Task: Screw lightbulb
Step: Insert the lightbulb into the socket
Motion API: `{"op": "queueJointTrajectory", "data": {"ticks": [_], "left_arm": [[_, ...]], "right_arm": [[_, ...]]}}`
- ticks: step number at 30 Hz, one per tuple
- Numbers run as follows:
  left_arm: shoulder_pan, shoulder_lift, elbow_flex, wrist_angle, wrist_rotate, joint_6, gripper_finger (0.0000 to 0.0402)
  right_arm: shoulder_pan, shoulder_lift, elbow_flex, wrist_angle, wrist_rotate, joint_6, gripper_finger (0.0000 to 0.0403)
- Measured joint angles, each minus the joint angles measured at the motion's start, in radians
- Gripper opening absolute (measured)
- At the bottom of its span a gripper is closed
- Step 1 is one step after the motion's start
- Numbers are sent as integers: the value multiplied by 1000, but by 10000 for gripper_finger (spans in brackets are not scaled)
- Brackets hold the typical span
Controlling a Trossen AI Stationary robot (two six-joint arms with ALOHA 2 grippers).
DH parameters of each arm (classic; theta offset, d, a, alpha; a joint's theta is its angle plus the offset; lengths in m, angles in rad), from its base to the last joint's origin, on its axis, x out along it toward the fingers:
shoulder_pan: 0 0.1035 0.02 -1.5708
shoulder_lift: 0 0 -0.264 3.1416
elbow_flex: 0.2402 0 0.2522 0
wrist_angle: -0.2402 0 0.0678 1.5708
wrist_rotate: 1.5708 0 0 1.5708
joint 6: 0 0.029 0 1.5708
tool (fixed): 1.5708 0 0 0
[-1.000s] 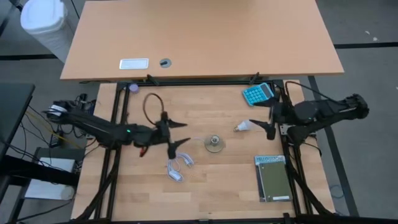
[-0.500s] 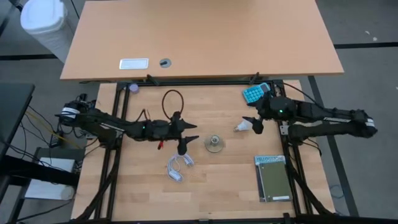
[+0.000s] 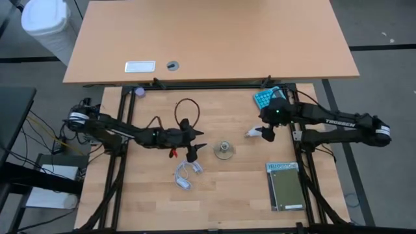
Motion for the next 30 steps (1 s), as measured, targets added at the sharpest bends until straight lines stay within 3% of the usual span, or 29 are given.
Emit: {"op": "queueJointTrajectory", "data": {"ticks": [7,14,25,30], "left_arm": [[-5,125,0,136,70,-6,297],[-20,192,1,208,71,-3,316],[-22,210,5,232,101,71,317],[-22,210,45,156,132,99,317]], "right_arm": [[1,80,12,-26,-6,-93,330],[9,174,37,-51,-20,-111,330],[64,221,178,-102,61,99,329],[104,243,235,-186,69,103,327]]}}
